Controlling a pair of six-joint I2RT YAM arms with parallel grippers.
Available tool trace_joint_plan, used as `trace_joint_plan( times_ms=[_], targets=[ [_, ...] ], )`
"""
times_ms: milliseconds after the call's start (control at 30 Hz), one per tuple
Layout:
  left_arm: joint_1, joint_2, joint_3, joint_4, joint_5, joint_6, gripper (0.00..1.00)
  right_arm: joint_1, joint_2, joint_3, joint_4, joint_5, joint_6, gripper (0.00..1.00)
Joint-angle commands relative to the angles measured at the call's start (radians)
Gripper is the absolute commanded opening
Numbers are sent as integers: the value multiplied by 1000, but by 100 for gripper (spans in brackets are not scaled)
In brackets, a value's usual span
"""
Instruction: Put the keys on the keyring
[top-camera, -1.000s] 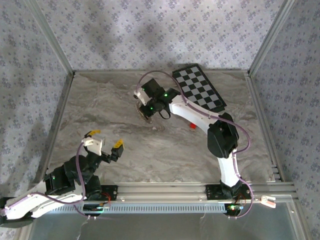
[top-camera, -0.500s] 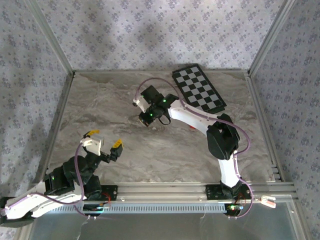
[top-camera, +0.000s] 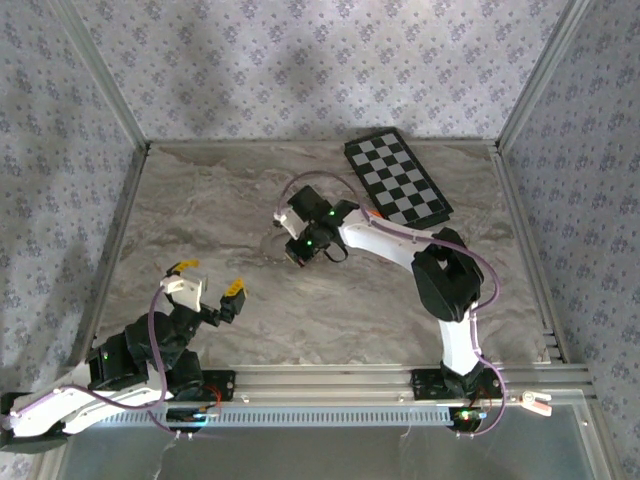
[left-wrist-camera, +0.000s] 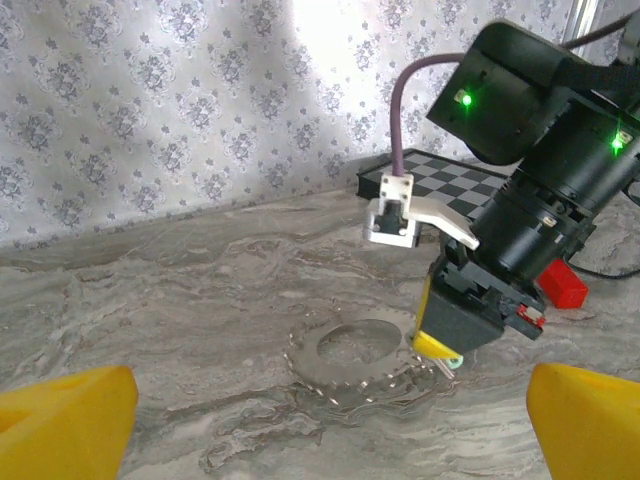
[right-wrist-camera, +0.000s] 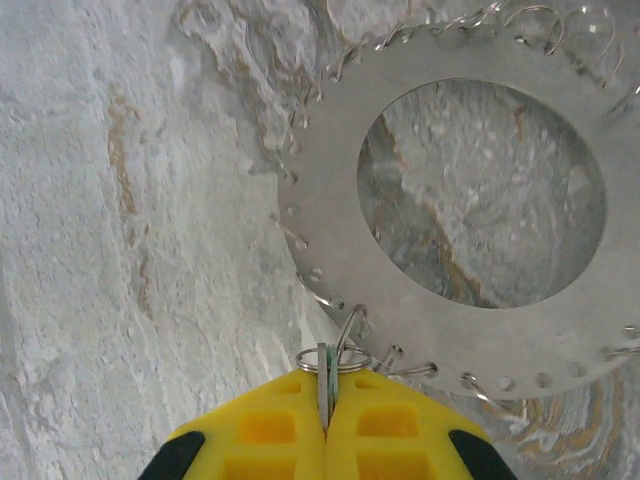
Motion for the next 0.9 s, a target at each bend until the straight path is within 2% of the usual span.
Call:
trace_joint_plan(
  times_ms=[0,867],
  targets=[
    [-8,-14,17,0,-25,14,99,3,-65,-58,43,-30,39,0],
    [-7,-8,14,5,-31,23,99,2,-163,-389,145,-65,134,0]
  ],
)
